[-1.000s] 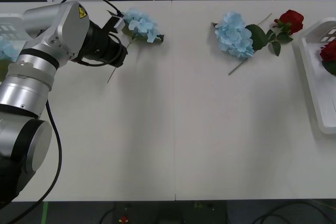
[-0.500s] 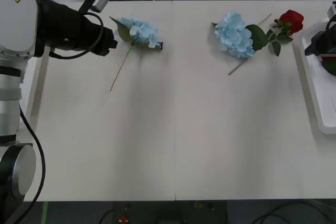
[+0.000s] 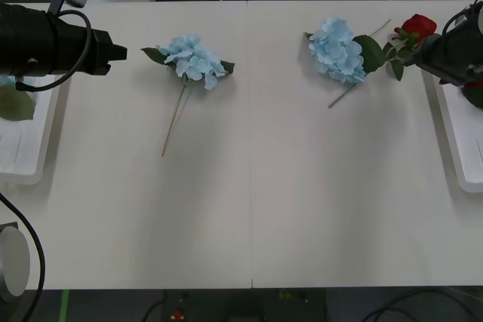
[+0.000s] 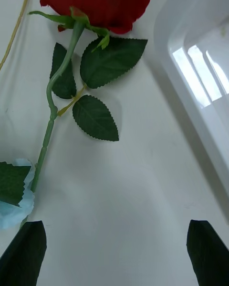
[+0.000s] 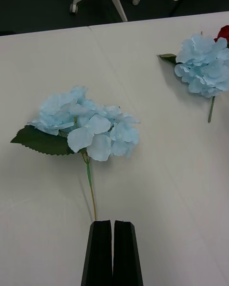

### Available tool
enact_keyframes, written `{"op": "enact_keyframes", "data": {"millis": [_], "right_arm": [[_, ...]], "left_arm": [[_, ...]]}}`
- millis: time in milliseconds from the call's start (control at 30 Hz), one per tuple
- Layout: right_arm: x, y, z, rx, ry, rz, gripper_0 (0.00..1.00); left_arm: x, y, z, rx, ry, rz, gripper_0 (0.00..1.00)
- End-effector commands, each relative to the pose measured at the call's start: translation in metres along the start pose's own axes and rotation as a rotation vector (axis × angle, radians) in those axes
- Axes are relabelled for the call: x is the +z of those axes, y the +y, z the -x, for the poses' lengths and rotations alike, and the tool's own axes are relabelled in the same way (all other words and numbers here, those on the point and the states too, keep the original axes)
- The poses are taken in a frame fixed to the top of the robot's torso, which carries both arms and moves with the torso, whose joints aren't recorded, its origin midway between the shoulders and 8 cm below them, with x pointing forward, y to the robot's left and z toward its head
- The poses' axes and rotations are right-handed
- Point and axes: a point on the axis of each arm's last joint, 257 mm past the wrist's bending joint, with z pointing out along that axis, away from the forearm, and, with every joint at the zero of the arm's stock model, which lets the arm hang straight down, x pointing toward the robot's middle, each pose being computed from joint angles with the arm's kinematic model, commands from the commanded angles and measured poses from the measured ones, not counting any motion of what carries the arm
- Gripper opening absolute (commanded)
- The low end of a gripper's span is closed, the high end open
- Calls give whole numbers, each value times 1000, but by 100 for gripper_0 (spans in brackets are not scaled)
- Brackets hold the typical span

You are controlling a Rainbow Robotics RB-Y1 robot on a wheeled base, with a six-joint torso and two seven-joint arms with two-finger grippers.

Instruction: Put the red flowers into the right box and the blue flowers into the left box

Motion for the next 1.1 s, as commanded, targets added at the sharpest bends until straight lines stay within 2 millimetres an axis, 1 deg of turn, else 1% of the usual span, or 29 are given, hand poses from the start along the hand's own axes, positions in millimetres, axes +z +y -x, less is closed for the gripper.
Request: {"op": "enact_keyframes", "data": {"millis": [33,67,100,167,267,333,367,533,567,667,733,767,833,900,1000,1100], "right_arm": [[1,67,-5,-7,-25,67,85],[5,71,-11,-4,-17,67,85],[7,75,-15,-4,-13,68,85],[11,83,-23,-12,-2,73,85],[16,91,-34,-20,13,76,85],[21,100,-45,-31,27,80,85],[22,102,-47,-32,29,81,85],[29,120,-65,-42,45,91,85],[30,121,-65,-42,44,90,85],[33,125,-70,-43,45,88,85],[35,126,-73,-30,46,86,85],[37,127,-73,-8,44,88,85],[39,130,-73,21,39,93,85],[41,133,-72,35,34,92,85],[44,135,-73,44,35,86,85],[47,136,-72,51,27,86,85]], "left_arm": [[-11,3,1,22,14,28,53],[-7,-1,-2,13,29,23,90],[-3,-4,-4,1,42,23,100],[3,-8,-10,-32,70,26,100],[14,-9,-12,-58,84,51,100],[22,-3,-12,-42,87,87,100],[23,-1,-13,-38,90,96,100],[41,22,-18,-23,128,175,100],[44,24,-18,-17,136,182,100],[64,33,-23,1,180,219,100],[74,36,-20,10,184,222,100],[78,38,-16,6,176,220,100],[81,40,-7,24,145,216,100],[75,44,13,51,66,198,100],[64,47,32,64,-59,144,100],[54,51,42,73,-160,111,100]]}}
